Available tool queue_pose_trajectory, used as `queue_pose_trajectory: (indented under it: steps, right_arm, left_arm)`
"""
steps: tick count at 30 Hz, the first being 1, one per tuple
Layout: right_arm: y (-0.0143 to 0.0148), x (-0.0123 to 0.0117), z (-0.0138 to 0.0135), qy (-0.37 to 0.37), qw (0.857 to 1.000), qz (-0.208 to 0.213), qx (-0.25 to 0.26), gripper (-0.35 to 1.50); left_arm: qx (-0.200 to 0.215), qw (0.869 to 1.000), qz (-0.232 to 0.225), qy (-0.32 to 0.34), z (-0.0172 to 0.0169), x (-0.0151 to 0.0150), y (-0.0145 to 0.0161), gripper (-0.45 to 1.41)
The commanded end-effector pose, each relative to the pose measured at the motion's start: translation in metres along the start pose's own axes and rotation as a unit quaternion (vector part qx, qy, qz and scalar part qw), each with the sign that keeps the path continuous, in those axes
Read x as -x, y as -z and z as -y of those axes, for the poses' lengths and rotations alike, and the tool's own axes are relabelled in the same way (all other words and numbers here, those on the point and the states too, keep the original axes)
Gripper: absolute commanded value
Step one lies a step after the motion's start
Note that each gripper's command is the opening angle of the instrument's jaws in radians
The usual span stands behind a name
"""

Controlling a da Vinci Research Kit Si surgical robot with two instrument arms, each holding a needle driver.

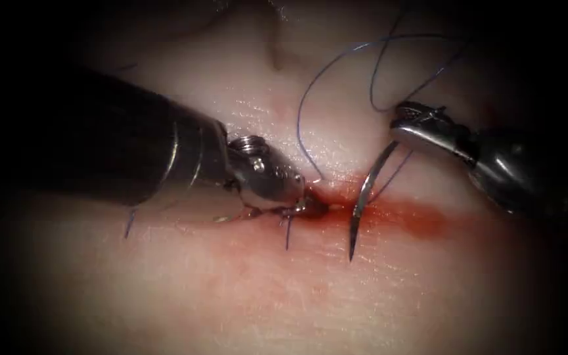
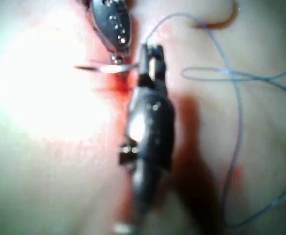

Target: Wound Closure

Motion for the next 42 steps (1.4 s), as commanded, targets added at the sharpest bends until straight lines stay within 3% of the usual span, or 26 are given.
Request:
queue_pose_trajectory:
  steps: [1,8,13,16,36,42]
  right_arm:
    - [-0.0005,0.0009,-0.0001,0.01,1.0,0.001,0.002,-0.35]
    - [-0.001,0.001,-0.0004,0.076,0.997,0.017,0.02,-0.35]
    - [-0.0017,0.0012,-0.0002,0.13,0.991,0.036,0.018,-0.35]
    - [-0.0022,0.0012,0.0001,0.155,0.987,0.048,0.016,-0.35]
    - [-0.0036,0.0025,0.0002,0.249,0.963,0.096,0.025,-0.35]
    - [-0.004,0.0036,0.0014,0.274,0.955,0.111,0.007,-0.35]
  left_arm:
    - [0.007,1.0,0.003,-0.002,-0.0003,0.0,-0.001,-0.42]
    - [0.032,0.999,0.018,-0.02,-0.0003,0.0,-0.0009,-0.42]
    - [0.04,0.999,0.021,-0.014,-0.0003,-0.0001,-0.0007,-0.1]
    - [0.046,0.999,0.022,-0.013,-0.0004,-0.0002,-0.0001,-0.05]
    - [0.051,0.998,0.02,-0.017,-0.0014,-0.0009,0.0018,-0.08]
    - [0.046,0.999,0.018,-0.017,-0.0017,-0.0012,0.0028,-0.1]
